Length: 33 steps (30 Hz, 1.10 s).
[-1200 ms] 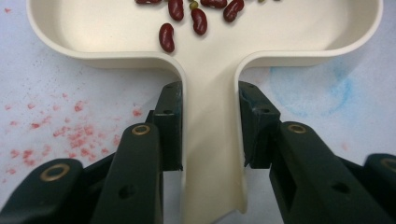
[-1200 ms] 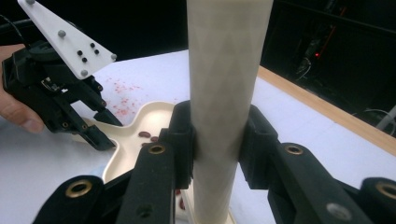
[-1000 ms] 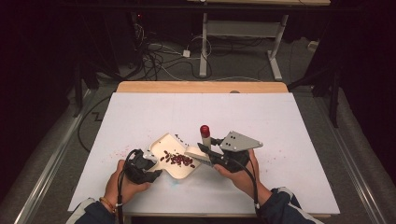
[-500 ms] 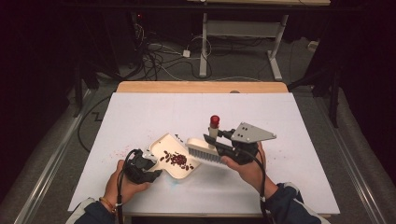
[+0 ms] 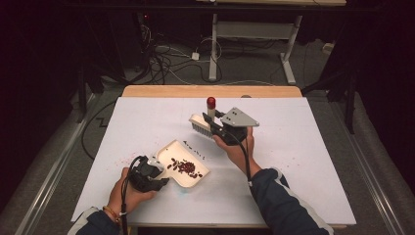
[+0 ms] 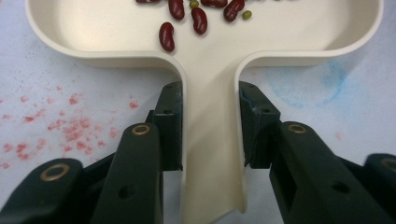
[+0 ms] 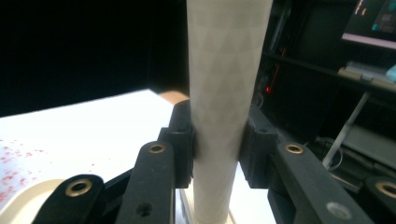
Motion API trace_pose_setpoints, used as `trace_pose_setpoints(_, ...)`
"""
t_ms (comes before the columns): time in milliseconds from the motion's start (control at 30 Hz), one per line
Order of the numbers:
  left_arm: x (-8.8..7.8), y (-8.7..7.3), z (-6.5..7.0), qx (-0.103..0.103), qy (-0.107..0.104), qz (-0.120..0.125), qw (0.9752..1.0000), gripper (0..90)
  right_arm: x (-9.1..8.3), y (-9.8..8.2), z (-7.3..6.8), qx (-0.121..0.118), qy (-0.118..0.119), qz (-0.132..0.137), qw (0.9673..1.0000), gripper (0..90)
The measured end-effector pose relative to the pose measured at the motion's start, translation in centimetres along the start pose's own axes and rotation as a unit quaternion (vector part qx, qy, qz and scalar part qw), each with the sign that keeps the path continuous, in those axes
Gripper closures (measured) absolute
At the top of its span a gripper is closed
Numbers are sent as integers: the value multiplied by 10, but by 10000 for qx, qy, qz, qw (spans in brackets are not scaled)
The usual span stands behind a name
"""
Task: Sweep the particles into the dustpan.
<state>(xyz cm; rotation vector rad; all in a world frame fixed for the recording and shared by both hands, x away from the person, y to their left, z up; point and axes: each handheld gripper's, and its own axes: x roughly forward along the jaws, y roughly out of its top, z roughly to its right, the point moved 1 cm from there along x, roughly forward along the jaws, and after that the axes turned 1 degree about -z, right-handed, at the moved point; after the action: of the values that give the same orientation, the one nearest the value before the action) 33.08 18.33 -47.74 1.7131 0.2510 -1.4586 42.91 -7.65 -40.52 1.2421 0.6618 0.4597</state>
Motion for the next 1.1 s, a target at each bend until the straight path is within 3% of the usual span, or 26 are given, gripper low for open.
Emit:
trace_pose_setpoints(67,0,0,0,-13,6,6,10000,637,10,-4,-4,-73,6,-94,9999,705)
trace_pose_setpoints(233,0,0,0,8,-10,-10,10000,638,15,-2,-25,-288,326,-174,9989,705)
trace_pose_setpoints(367,0,0,0,12,-3,-15,10000,637,9,-1,-41,-282,699,-136,9971,704)
trace_pose_setpoints(533,0,0,0,3,10,-17,10000,637,-5,-2,-58,-346,990,-109,9944,702)
trace_pose_setpoints(633,0,1,1,20,22,-29,10000,637,-12,-1,-64,-208,1117,-37,9935,704)
trace_pose_setpoints(800,0,1,1,32,24,-25,10000,637,-20,6,-67,-191,1225,80,9923,705)
trace_pose_setpoints(1100,0,1,1,51,40,-37,10000,637,-41,14,-43,12,868,214,9960,705)
